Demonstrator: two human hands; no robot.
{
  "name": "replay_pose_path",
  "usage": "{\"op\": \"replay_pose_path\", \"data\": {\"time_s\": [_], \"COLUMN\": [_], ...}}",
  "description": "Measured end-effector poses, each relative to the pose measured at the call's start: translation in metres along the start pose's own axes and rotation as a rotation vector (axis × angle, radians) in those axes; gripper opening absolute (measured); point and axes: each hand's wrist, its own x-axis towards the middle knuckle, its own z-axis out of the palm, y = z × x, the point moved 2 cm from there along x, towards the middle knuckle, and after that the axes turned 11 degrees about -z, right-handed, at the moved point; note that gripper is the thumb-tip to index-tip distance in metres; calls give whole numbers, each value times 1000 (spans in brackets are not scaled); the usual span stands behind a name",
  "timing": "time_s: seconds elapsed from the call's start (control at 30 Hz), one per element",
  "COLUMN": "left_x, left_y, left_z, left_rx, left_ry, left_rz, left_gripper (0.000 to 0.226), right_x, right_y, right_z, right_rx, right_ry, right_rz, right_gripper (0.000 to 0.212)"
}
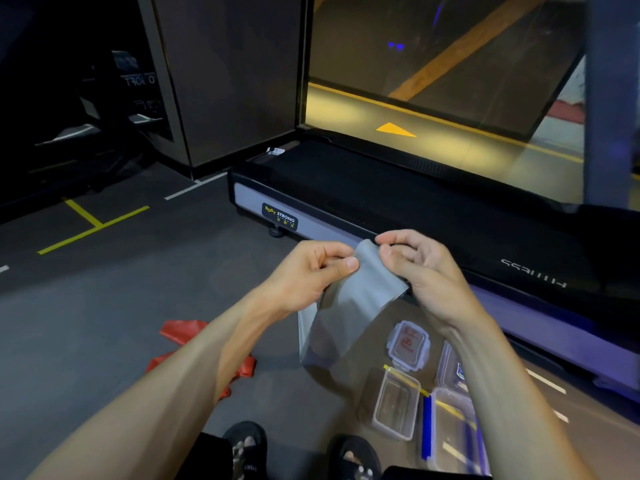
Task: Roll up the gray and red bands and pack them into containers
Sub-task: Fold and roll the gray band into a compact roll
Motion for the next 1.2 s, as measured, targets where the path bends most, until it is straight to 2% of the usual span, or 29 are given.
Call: {"op": "replay_pose_path", "data": {"time_s": [0.13, 0.27, 0.37, 0.43, 0.53, 0.73, 0.9, 1.03, 1.2], "left_x": [-7, -15, -22, -25, -30, -39, -41, -39, -26], "left_y": [4, 6, 3, 1, 0, -1, -9, -11, -11], "left_z": [1, 2, 4, 5, 8, 14, 12, 10, 5], "left_rx": [-6, 93, 135, 167, 139, -49, 44, 109, 47], "left_ry": [-7, 3, 55, 92, 99, 38, -26, -43, -131], "left_rz": [58, 110, 107, 117, 116, -19, -28, -21, -58], "left_gripper": [36, 30, 22, 25, 30, 25, 8, 17, 18], "right_x": [-7, -17, -28, -34, -40, -43, -39, -33, -23], "right_y": [-2, -4, -9, -12, -17, -21, -18, -14, -9], "right_z": [8, 11, 16, 21, 26, 33, 28, 22, 13], "right_rx": [36, 58, -126, -251, -321, -406, -417, -436, -411], "right_ry": [-17, -40, -80, -91, -32, 46, 68, 64, 77], "right_rz": [-2, 49, 13, -58, -129, -216, -221, -215, -171], "right_gripper": [36, 26, 28, 30, 16, 17, 17, 14, 16]}}
